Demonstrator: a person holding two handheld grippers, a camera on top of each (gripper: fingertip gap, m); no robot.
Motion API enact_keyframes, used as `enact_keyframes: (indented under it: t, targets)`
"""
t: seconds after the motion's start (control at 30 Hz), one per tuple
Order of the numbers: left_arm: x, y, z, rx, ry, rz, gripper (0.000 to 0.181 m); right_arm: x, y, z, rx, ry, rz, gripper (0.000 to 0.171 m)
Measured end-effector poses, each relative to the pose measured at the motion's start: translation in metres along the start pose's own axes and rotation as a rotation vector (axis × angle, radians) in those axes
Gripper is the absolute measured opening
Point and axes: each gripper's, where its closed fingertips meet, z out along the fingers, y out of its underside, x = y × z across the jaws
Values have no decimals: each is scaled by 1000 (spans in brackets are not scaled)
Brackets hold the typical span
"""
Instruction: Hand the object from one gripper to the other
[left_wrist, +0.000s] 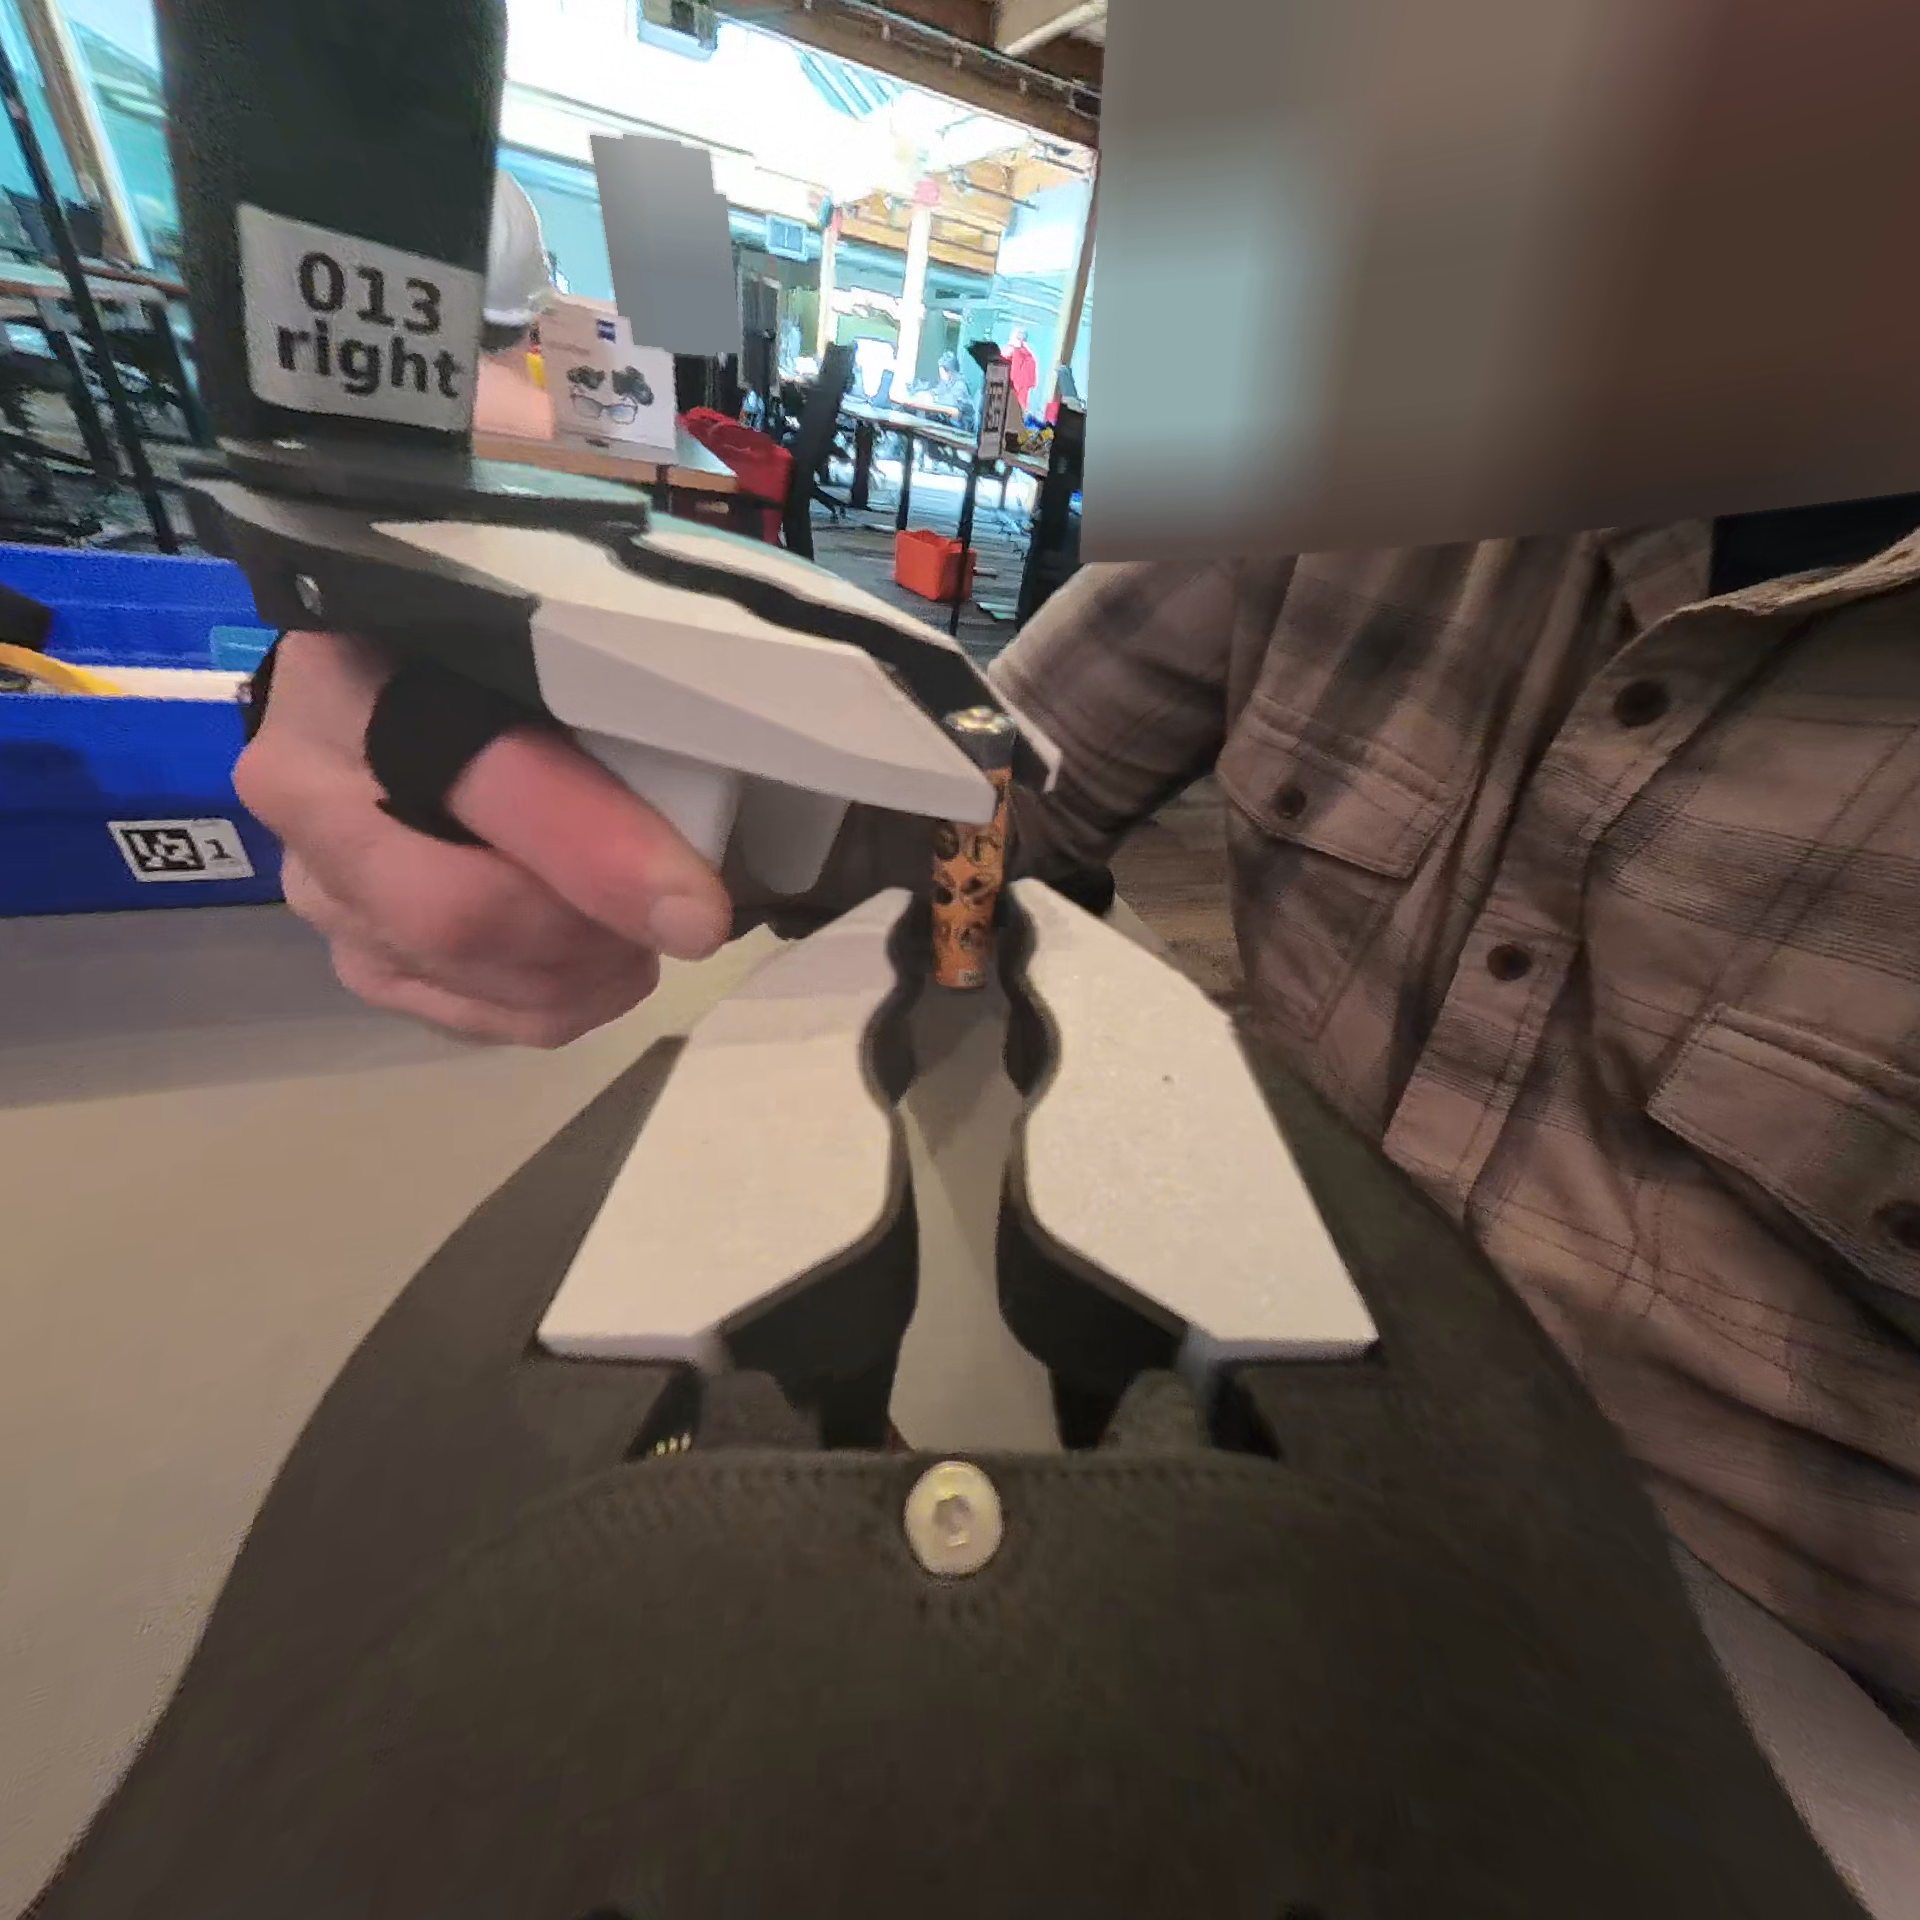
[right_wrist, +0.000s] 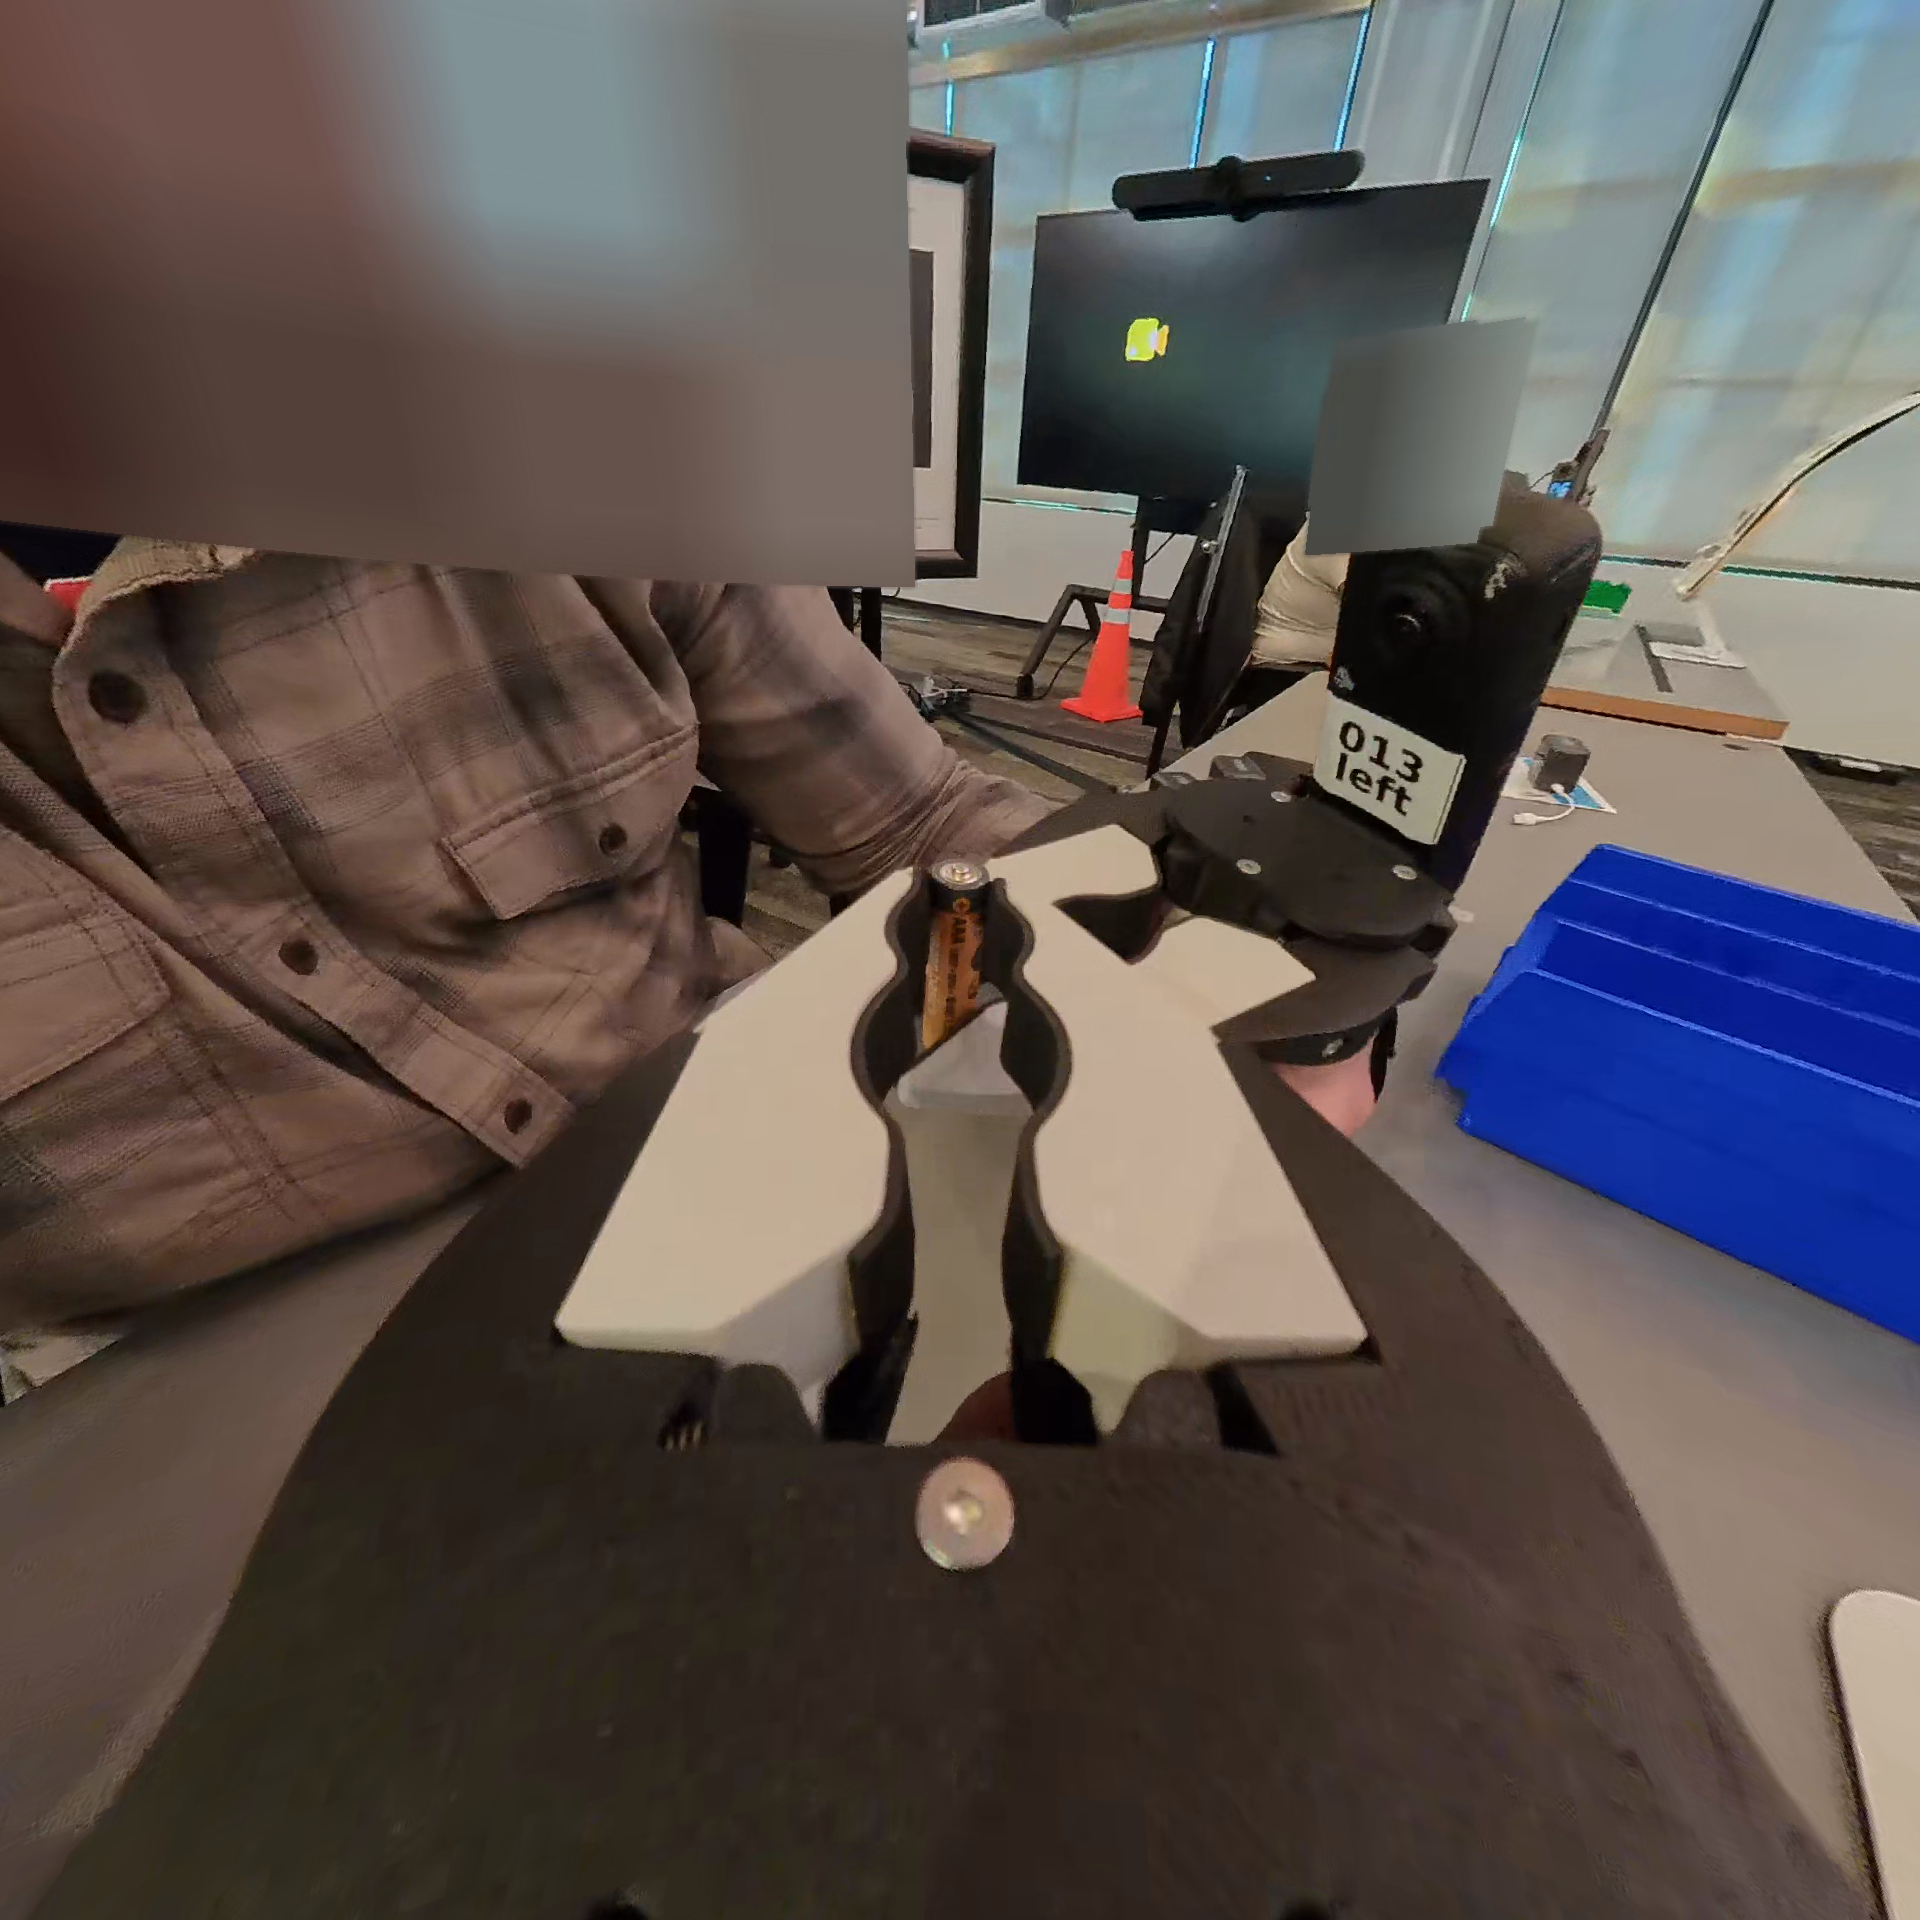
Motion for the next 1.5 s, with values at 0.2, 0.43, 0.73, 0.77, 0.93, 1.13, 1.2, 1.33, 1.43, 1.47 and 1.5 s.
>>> enact_keyframes:
  t: [0.2, 0.43, 0.73, 0.77, 0.93, 1.13, 1.2, 1.33, 1.43, 1.47, 1.5]
  targets:
    - [-5, -10, -3, 57, -45, 45, 11, 6, -8, -5, 31, 43, -7, 7]
    - [-28, -38, -32, 205, -188, -1, 11, 54, -21, -29, -102, 457, -249, 45]
    - [-37, -46, -47, 343, -155, -115, 11, 67, -7, -23, -698, 710, -916, 66]
    - [-36, -45, -45, 339, -147, -119, 11, 69, -3, -21, -730, 713, -939, 66]
    - [-35, -40, -36, 321, -129, -135, 11, 78, 2, -19, -801, 768, -1029, 52]
    - [-35, -38, -35, 341, -112, -154, 10, 79, 2, -21, -830, 767, -1034, 45]
    - [-34, -39, -35, 350, -109, -156, 11, 79, 2, -22, -822, 768, -1008, 45]
    - [-36, -39, -35, 355, -115, -165, 11, 80, 3, -24, -826, 772, -977, 45]
    - [-35, -40, -34, 365, -105, -171, 11, 79, 2, -23, -821, 774, -975, 45]
    - [-36, -41, -35, 370, -110, -170, 11, 80, 1, -23, -819, 782, -983, 45]
    - [-36, -41, -35, 370, -112, -168, 11, 80, 1, -23, -819, 788, -1000, 45]
